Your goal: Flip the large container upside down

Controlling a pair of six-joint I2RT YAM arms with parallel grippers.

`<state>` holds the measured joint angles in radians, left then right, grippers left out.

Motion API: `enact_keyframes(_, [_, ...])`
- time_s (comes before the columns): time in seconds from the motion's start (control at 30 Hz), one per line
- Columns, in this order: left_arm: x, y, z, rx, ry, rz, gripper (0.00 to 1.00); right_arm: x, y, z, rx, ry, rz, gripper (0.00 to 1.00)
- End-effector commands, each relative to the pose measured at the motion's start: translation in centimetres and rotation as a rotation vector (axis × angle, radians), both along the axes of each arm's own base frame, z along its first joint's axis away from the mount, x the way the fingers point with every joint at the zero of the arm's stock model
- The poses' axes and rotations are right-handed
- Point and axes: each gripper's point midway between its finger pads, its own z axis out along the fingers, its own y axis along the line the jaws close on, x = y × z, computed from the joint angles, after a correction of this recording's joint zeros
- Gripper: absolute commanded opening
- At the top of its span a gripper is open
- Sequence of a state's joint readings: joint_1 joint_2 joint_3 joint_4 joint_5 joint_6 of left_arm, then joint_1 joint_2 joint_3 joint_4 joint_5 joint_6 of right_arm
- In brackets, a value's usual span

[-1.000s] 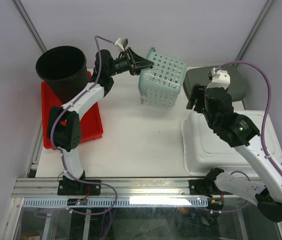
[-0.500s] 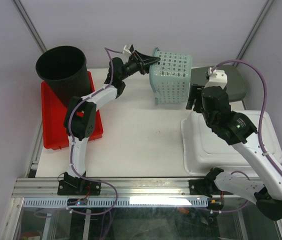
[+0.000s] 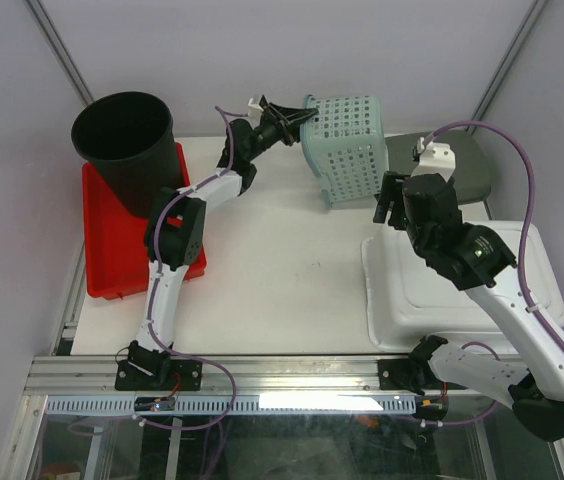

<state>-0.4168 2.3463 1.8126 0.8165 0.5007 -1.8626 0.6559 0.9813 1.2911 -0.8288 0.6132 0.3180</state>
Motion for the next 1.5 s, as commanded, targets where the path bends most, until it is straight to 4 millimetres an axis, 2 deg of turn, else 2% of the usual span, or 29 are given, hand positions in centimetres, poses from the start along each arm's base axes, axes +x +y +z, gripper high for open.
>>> enact_keyframes(0.0, [-1.3,3.7,3.7,-0.126,-0.080,0.027,0.00,-0.5,-0.6,2.4,0.075,-0.059,-0.026,0.73])
enact_keyframes(0.13, [-1.6,5.6,2.7,-0.084,-0.095,0.047,0.00,-0.7,-0.5,2.2,0.087,-0.059,-0.022,0.73])
enact_keyframes(0.27, [-2.8,6.0,0.9,-0.033,-0.118,0.017,0.00,-0.4,-0.1,2.0,0.092,-0.054,-0.016,0.73])
enact_keyframes(0.3, [-3.3,5.9,0.4,-0.014,-0.127,0.002,0.03,-0.4,0.0,2.0,0.094,-0.054,-0.014,0.73])
enact_keyframes(0.4, [-4.6,5.9,-1.4,0.034,-0.128,-0.036,0.28,-0.3,0.1,2.0,0.099,-0.057,-0.009,0.73])
enact_keyframes(0.5, [-5.9,6.0,-3.0,0.093,-0.130,-0.079,0.48,-0.2,0.3,2.0,0.098,-0.055,-0.004,0.73])
enact_keyframes(0.67, [-7.0,6.2,-6.0,0.259,-0.102,-0.095,0.71,0.1,0.8,1.6,0.101,-0.047,0.008,0.73])
enact_keyframes(0.77, [-7.3,6.3,-7.5,0.372,-0.094,-0.083,0.82,0.3,1.3,1.8,0.121,-0.053,0.020,0.73])
enact_keyframes(0.87, [-7.3,6.7,-9.2,0.501,-0.068,-0.062,0.98,0.6,1.6,1.7,0.123,-0.053,0.026,0.73])
enact_keyframes(1.0, [-7.3,8.0,-11.9,0.685,0.007,-0.020,0.99,0.9,1.9,1.3,0.112,-0.044,0.034,0.73])
enact_keyframes(1.23, [-10.0,10.1,-15.2,0.830,0.056,-0.012,0.99,1.2,2.6,1.1,0.119,-0.038,0.057,0.74])
enact_keyframes(1.47, [-11.1,12.1,-15.2,0.963,0.037,0.039,0.99,1.5,3.6,0.5,0.133,-0.019,0.087,0.74])
